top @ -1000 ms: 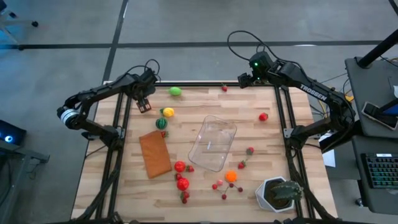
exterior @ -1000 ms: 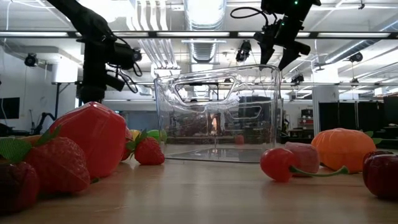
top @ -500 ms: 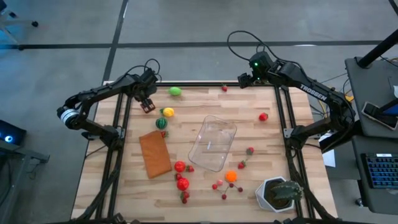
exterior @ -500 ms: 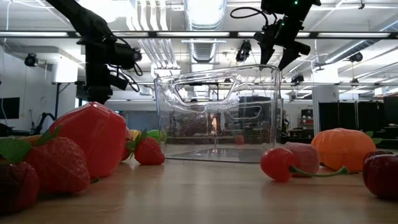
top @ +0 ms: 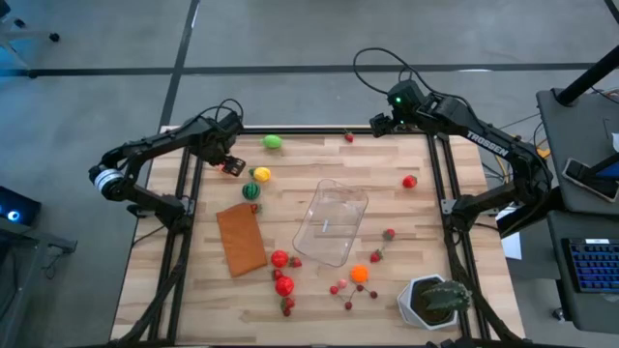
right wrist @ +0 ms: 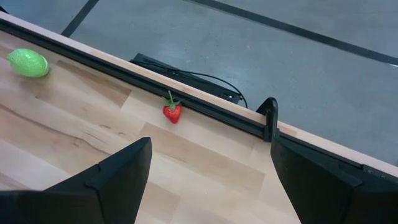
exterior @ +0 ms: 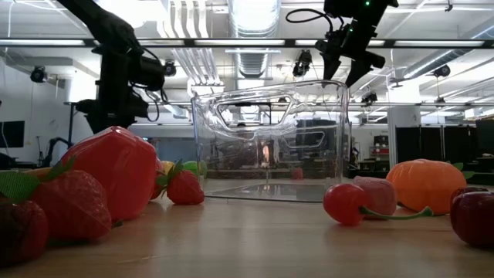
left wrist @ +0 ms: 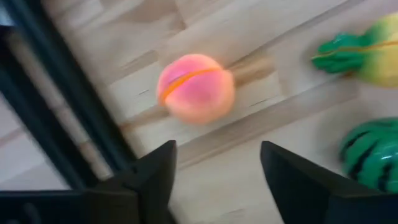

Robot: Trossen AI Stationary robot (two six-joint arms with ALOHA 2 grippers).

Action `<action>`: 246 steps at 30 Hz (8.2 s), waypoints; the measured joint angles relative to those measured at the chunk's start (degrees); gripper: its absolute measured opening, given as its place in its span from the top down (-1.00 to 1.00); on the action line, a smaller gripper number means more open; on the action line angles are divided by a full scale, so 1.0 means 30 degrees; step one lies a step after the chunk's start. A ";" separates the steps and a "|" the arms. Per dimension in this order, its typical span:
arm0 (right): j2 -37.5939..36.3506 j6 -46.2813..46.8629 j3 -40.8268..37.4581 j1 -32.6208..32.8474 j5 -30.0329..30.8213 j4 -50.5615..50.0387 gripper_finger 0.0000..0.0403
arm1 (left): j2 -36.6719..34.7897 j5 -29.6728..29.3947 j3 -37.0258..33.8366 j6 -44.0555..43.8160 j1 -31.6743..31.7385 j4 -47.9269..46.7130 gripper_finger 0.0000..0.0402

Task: Pick and placing Produce into tupperware
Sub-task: Put the pink peach into the transparent bin, then put the red strawberry into the transparent bin

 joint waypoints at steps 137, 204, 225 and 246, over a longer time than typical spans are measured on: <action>-0.7013 0.2277 -0.0962 0.3974 -0.3024 -0.5806 -0.60 | 0.7380 1.1122 0.7968 0.2514 -1.2208 1.2875 -0.29; -0.2769 1.6501 -1.1557 0.1508 -0.2625 -0.1652 -0.60 | -0.5676 0.4341 -0.2055 0.3318 -1.0548 0.2881 -0.70; -0.2242 1.8474 -1.4638 -0.0864 -0.1206 0.2379 -0.48 | -0.5639 0.3596 -0.2055 0.3620 -1.0276 0.3192 -0.70; -0.1763 1.7931 -1.4753 -0.1282 -0.2528 0.3198 -0.05 | -0.5639 0.3228 -0.2055 0.4051 -0.9702 0.3571 -0.70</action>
